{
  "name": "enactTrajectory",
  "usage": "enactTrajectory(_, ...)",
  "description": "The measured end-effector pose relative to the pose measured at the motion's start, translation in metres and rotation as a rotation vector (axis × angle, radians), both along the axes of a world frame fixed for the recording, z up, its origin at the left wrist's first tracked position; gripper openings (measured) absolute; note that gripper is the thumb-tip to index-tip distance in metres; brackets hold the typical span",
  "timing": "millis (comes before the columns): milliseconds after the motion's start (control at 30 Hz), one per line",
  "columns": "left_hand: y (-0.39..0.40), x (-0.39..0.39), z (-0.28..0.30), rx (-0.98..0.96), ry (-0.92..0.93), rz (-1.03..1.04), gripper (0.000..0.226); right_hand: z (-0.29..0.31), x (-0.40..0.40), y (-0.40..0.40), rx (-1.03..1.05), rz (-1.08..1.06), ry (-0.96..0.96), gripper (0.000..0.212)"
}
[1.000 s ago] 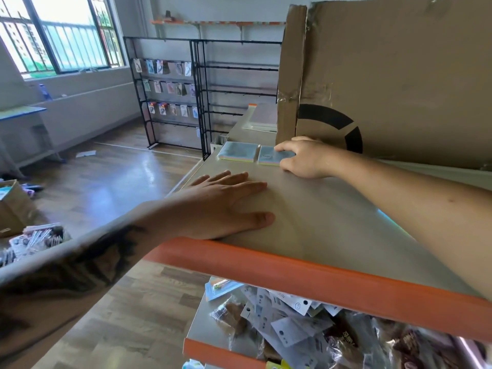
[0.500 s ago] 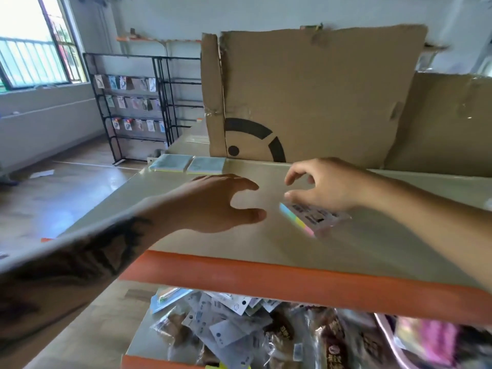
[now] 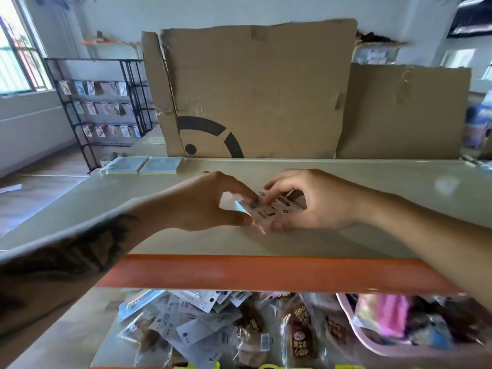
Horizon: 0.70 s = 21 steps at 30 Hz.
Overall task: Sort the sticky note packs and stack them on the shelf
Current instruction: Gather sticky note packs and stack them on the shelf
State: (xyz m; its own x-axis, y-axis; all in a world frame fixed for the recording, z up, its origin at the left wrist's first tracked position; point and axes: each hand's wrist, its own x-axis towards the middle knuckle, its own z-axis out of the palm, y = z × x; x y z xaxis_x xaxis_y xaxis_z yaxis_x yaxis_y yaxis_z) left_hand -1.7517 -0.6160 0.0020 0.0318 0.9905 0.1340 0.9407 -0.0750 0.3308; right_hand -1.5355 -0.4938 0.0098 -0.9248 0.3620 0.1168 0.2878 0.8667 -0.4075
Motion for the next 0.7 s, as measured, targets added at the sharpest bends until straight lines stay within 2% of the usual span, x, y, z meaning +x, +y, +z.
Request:
enactTrajectory(100,-0.001,0.001,-0.008,0.068,-0.024,-0.006,0.038,-0.001,0.006,0.0,-0.063,0.014,0.027,0.047)
enactTrajectory(233,0.001,0.009,-0.011,0.152,-0.107,-0.001,0.034,-0.003,0.007,0.001,-0.051,0.045,0.05,0.032)
enactTrajectory(333,0.005,0.012,-0.009,0.233,-0.197,0.008,0.032,-0.006,0.001,0.002,-0.05,0.006,0.213,0.025)
enactTrajectory(433,0.009,0.008,-0.007,0.27,-0.364,0.018,0.03,0.0,-0.006,0.007,-0.086,-0.054,0.357,0.007)
enactTrajectory(500,0.013,0.001,-0.008,0.258,-0.451,0.033,0.019,0.005,-0.01,0.01,-0.239,-0.08,0.43,0.007)
enactTrajectory(633,0.018,-0.003,-0.008,0.184,-0.686,0.074,0.028,0.009,-0.018,0.008,-0.581,-0.13,0.579,0.014)
enactTrajectory(700,0.019,-0.001,-0.005,0.159,-0.787,0.106,0.012,0.01,-0.021,0.009,-0.629,-0.169,0.611,0.02)
